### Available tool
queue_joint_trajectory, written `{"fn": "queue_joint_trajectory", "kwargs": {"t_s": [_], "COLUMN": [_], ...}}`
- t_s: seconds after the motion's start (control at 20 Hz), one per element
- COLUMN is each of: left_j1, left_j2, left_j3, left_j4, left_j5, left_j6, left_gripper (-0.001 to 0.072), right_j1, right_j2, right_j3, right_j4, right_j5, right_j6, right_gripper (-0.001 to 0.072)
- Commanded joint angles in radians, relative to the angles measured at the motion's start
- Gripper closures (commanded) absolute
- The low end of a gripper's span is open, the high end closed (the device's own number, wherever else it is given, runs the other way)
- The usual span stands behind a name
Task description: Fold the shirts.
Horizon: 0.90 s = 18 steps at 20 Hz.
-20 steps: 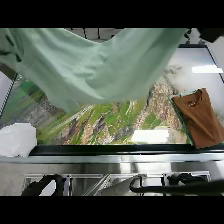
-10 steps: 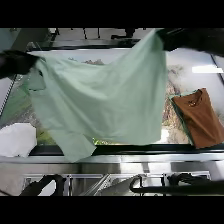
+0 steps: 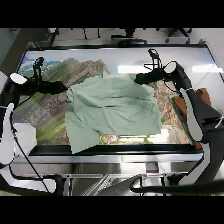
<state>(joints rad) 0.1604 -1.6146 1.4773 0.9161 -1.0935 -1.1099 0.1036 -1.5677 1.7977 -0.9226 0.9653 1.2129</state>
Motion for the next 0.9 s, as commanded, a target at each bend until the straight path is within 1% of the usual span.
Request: {"fn": "queue_joint_trajectory", "kwargs": {"t_s": [0.0, 0.1, 0.2, 0.3, 0.35, 0.4, 0.45, 0.6, 0.7, 0.85], "left_j1": [0.04, 0.08, 0.127, 0.173, 0.192, 0.209, 0.225, 0.257, 0.255, 0.229], "left_j2": [-0.117, -0.121, -0.106, -0.079, -0.063, -0.046, -0.032, -0.028, -0.035, -0.081], "left_j3": [0.145, 0.228, 0.249, 0.169, 0.099, 0.019, -0.062, -0.209, -0.26, -0.273], "left_j4": [0.0, 0.001, 0.002, 0.001, 0.001, 0.001, 0.002, 0.001, 0.006, 0.005], "left_j5": [-0.137, -0.257, -0.376, -0.455, -0.47, -0.468, -0.458, -0.39, -0.327, -0.273], "left_j6": [-0.05, -0.079, -0.086, -0.086, -0.083, -0.072, -0.05, -0.026, -0.016, -0.016], "left_gripper": [0.0001, 0.0001, 0.0001, 0.0, 0.0001, 0.0001, 0.0001, 0.0001, 0.0001, 0.0001], "right_j1": [-0.021, -0.074, -0.165, -0.263, -0.307, -0.354, -0.399, -0.497, -0.526, -0.525], "right_j2": [0.022, 0.125, 0.228, 0.306, 0.339, 0.371, 0.402, 0.462, 0.465, 0.453], "right_j3": [0.002, 0.002, -0.001, -0.019, -0.045, -0.082, -0.129, -0.26, -0.323, -0.404], "right_j4": [0.001, -0.002, -0.014, -0.053, -0.072, -0.084, -0.089, -0.087, -0.088, -0.087], "right_j5": [0.019, 0.101, 0.246, 0.411, 0.476, 0.529, 0.544, 0.525, 0.528, 0.515], "right_j6": [0.038, 0.037, 0.037, 0.037, 0.037, 0.029, 0.028, 0.014, 0.014, 0.005], "right_gripper": [0.0339, 0.0342, 0.0349, 0.0349, 0.0349, 0.0349, 0.0349, 0.0349, 0.0349, 0.0349]}}
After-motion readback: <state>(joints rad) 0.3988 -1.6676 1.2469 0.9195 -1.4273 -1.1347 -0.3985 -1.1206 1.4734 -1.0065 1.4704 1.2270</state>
